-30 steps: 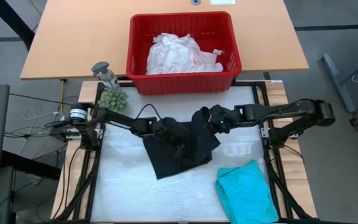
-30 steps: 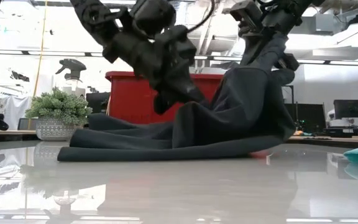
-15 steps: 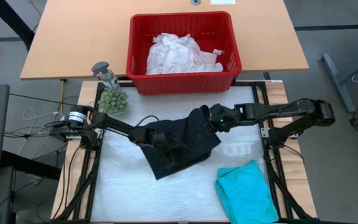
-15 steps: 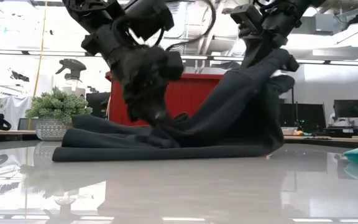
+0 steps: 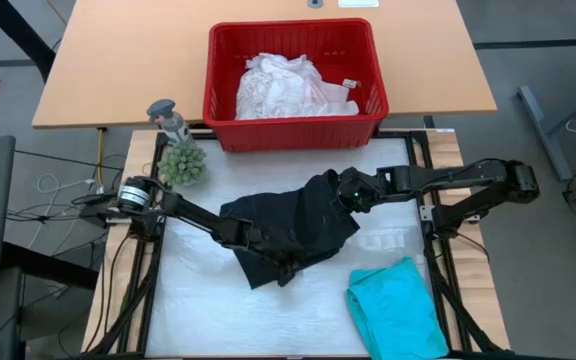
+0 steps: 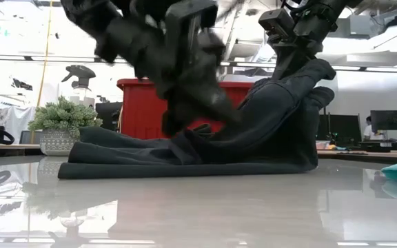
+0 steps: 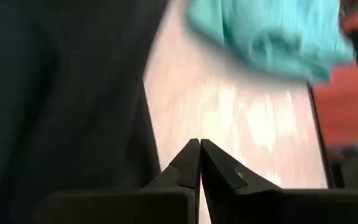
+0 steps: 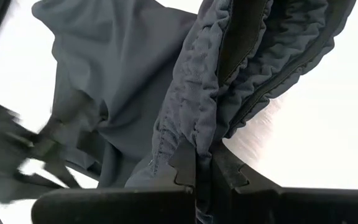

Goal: Fold Laundry from Bin
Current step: Fold the black shorts

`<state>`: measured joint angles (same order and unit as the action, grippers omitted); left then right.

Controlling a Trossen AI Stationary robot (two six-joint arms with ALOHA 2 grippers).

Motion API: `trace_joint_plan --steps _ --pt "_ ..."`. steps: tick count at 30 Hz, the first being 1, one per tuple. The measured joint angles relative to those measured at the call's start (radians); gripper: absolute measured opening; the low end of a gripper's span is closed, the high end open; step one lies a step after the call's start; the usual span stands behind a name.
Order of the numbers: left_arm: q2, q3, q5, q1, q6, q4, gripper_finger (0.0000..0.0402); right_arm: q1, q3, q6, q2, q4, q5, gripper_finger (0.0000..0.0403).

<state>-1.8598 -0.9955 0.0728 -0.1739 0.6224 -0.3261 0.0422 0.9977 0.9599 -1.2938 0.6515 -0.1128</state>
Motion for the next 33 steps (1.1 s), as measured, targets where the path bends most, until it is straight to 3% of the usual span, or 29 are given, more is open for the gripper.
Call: trace_joint_plan --steps 5,8,12,24,29,33 --pt "0.177 -0.015 -0.204 -0.015 -0.062 0.166 0.0000 0.000 -0.001 -0.008 0.000 0.003 -0.001 0.0038" --pt "0.193 -0.011 -0.328 -0.024 -0.094 0.288 0.0000 0.000 -0.001 -0.008 0.000 -0.005 -0.002 0.0038" --pt "0.156 -0.012 -0.275 -0.016 -0.114 0.252 0.0000 0.006 -0.001 -0.008 0.000 -0.007 -0.001 0.0038" --pt "0.031 -0.011 -0.296 -0.011 -0.113 0.256 0.0000 0.006 -0.001 -0.016 0.000 -0.010 0.000 0.0038" --pt "-0.037 -0.011 -0.231 -0.005 -0.079 0.240 0.0000 0.006 -0.001 -0.018 0.000 -0.011 0.002 0.0038" --pt "-0.046 -0.011 -0.179 -0.006 -0.067 0.118 0.0000 0.006 -0.001 -0.020 0.000 -0.012 0.005 0.0038"
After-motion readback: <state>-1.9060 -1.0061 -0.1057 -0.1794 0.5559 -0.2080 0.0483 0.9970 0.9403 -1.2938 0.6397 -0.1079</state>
